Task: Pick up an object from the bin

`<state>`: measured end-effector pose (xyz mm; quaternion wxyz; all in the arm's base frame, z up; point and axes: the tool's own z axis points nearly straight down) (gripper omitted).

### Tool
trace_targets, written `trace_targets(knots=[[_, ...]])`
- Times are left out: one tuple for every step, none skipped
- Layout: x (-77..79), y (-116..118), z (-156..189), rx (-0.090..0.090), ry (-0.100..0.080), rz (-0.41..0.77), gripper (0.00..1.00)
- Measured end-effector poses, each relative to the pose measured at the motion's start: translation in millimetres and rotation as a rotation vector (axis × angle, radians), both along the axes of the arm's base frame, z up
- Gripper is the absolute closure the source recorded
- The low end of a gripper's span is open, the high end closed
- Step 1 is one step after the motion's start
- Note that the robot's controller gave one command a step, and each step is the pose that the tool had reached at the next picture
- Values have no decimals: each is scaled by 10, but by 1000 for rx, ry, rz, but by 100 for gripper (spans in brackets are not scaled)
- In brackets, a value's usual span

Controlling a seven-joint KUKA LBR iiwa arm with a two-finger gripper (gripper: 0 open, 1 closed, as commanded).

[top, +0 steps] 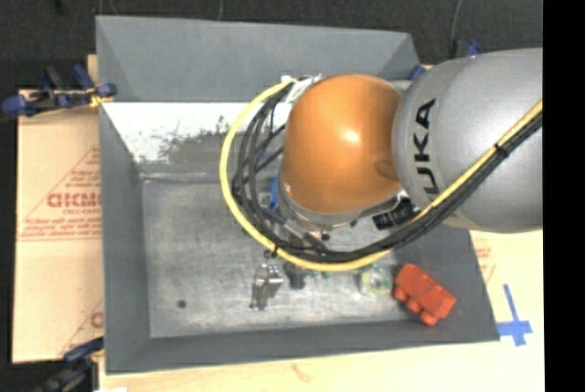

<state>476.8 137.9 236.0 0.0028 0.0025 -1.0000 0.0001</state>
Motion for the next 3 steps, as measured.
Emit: trace_targets(knots=[[1,-627,-1113,-1,-1,213,0],[108,-1055,-1615,2,-30,326,0],[322,-1614,-1623,2,-17,331,0]])
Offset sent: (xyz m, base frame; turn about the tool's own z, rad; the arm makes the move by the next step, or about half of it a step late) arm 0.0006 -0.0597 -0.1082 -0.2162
